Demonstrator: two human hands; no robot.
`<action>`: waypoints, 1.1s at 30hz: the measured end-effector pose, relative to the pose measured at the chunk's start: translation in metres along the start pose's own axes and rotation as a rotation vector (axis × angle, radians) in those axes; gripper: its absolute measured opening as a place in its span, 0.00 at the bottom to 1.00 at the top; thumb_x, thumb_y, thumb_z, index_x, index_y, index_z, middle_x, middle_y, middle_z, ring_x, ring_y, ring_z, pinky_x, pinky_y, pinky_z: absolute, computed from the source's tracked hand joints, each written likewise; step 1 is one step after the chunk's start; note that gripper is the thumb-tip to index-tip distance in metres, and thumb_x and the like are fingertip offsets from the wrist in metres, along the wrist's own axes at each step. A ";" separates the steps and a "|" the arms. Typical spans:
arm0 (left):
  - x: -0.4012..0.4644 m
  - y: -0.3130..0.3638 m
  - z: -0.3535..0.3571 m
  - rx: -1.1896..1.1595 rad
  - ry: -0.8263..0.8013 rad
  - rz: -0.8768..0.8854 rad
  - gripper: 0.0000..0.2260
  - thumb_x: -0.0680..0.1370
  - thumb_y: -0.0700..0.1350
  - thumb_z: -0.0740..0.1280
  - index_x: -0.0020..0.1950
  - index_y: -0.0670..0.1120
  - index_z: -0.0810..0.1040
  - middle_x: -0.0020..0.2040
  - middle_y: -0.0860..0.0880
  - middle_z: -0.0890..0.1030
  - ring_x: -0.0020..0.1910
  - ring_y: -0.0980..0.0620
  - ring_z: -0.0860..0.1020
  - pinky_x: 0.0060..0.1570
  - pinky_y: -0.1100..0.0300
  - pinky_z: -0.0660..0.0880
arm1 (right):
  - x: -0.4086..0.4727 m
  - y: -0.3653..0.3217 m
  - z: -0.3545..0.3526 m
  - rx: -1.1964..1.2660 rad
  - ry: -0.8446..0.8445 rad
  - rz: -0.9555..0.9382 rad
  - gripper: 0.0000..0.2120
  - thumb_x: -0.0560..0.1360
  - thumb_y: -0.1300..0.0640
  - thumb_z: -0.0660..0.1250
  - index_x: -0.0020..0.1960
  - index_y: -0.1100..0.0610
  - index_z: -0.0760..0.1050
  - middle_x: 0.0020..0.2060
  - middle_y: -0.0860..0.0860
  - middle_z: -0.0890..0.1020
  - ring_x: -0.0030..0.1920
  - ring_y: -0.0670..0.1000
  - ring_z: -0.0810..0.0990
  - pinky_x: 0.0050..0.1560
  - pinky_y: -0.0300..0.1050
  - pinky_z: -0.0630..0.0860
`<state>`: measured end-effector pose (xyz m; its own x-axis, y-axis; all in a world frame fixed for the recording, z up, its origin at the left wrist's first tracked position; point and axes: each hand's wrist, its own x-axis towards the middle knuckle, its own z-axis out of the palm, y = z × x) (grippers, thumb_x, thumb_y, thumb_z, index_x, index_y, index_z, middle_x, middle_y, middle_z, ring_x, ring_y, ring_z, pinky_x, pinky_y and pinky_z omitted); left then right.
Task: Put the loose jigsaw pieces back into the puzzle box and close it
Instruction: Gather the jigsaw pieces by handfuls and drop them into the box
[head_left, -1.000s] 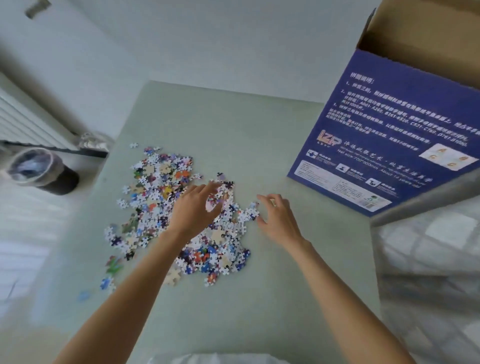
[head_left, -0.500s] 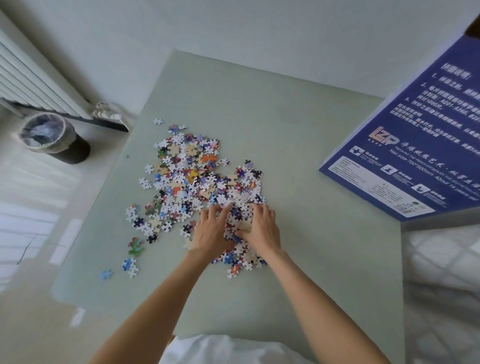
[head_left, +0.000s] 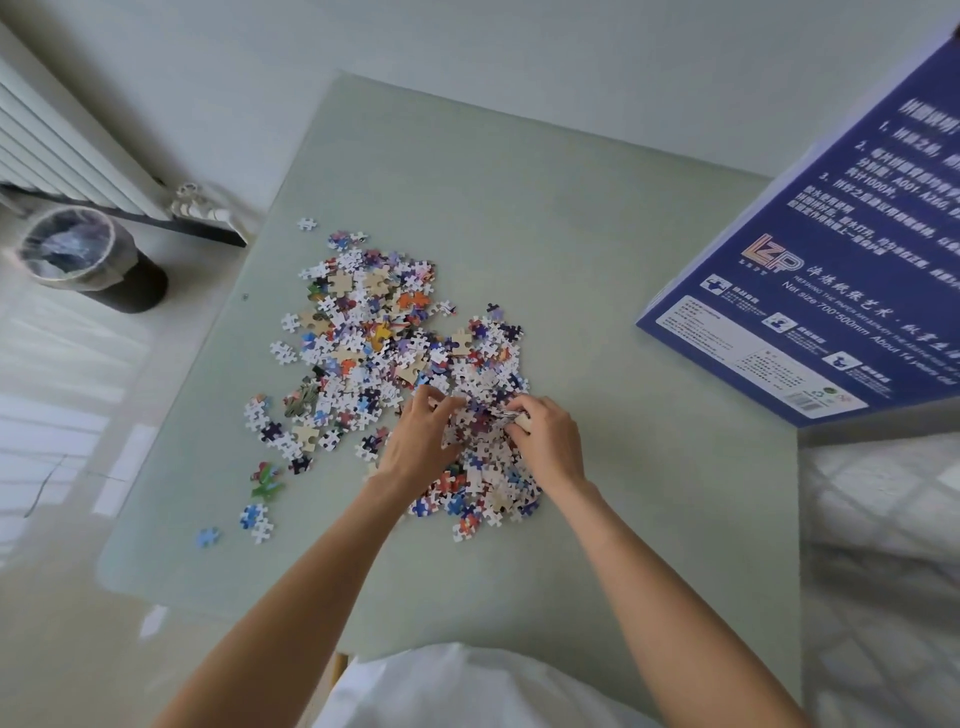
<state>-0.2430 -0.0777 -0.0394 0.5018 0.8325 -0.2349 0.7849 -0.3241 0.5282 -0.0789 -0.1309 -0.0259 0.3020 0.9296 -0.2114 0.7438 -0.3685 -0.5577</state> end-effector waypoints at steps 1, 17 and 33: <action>0.002 0.001 0.000 0.037 -0.006 0.018 0.26 0.71 0.47 0.72 0.67 0.51 0.69 0.67 0.46 0.64 0.59 0.50 0.72 0.57 0.59 0.73 | 0.000 0.002 -0.002 0.007 -0.001 0.012 0.10 0.74 0.59 0.69 0.55 0.57 0.79 0.52 0.53 0.81 0.49 0.51 0.79 0.46 0.33 0.66; 0.015 0.008 -0.001 0.015 -0.116 0.003 0.20 0.73 0.45 0.71 0.64 0.47 0.72 0.59 0.47 0.77 0.53 0.49 0.78 0.53 0.61 0.73 | 0.001 0.020 -0.008 0.007 -0.016 0.152 0.11 0.74 0.53 0.69 0.54 0.56 0.78 0.46 0.53 0.83 0.44 0.55 0.79 0.39 0.41 0.69; 0.001 0.008 -0.041 -0.130 0.079 -0.092 0.14 0.74 0.41 0.70 0.59 0.43 0.78 0.50 0.46 0.83 0.38 0.53 0.79 0.49 0.60 0.76 | -0.004 0.022 -0.028 0.043 -0.007 0.020 0.08 0.74 0.55 0.69 0.52 0.55 0.80 0.44 0.52 0.85 0.33 0.47 0.75 0.37 0.37 0.66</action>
<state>-0.2515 -0.0614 -0.0024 0.3956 0.8905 -0.2247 0.7702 -0.1884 0.6093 -0.0466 -0.1432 -0.0150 0.3122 0.9223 -0.2280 0.7117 -0.3860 -0.5870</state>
